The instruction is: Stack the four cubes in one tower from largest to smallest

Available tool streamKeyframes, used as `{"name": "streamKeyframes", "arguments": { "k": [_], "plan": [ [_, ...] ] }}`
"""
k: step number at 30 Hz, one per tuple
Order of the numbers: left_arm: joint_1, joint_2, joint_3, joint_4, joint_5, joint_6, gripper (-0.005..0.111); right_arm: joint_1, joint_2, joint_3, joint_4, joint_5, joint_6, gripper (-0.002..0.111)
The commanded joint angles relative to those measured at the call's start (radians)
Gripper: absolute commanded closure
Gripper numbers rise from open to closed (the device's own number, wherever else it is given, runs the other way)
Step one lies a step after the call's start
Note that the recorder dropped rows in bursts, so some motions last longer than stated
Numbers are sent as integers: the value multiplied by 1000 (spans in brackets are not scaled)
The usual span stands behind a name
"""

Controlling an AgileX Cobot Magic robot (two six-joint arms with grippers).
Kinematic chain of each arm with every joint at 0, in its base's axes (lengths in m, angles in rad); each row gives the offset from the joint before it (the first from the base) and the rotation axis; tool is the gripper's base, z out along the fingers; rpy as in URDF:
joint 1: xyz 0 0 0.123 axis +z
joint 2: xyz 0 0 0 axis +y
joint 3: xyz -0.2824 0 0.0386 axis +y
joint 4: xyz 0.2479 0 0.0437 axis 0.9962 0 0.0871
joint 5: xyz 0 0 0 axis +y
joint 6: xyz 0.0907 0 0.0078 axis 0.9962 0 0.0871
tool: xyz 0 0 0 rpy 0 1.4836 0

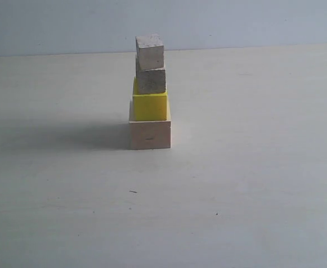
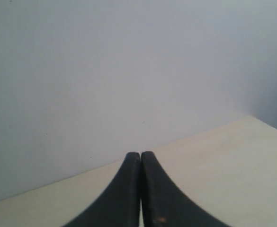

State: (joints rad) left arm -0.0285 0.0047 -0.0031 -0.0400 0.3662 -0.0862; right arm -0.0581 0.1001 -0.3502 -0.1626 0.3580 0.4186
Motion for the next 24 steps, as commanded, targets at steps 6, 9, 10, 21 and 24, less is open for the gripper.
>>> {"name": "streamKeyframes", "arguments": {
  "k": [6,9,10,21,24],
  "plan": [
    [1,-5,3,-7,-3,4,107,-6,-79,153,168,-87,-154,108],
    [1,-5,3,-7,-3,4,107,15,-100,246,171,-129,-147,108],
    [1,-5,3,-7,-3,4,107,32,-100,266,163,-136,-147,108],
    [1,-5,3,-7,-3,4,107,117,-100,350,73,-91,-218,108],
    [1,-5,3,-7,-3,4,107,117,-100,350,73,-91,-228,108]
  ]
}}
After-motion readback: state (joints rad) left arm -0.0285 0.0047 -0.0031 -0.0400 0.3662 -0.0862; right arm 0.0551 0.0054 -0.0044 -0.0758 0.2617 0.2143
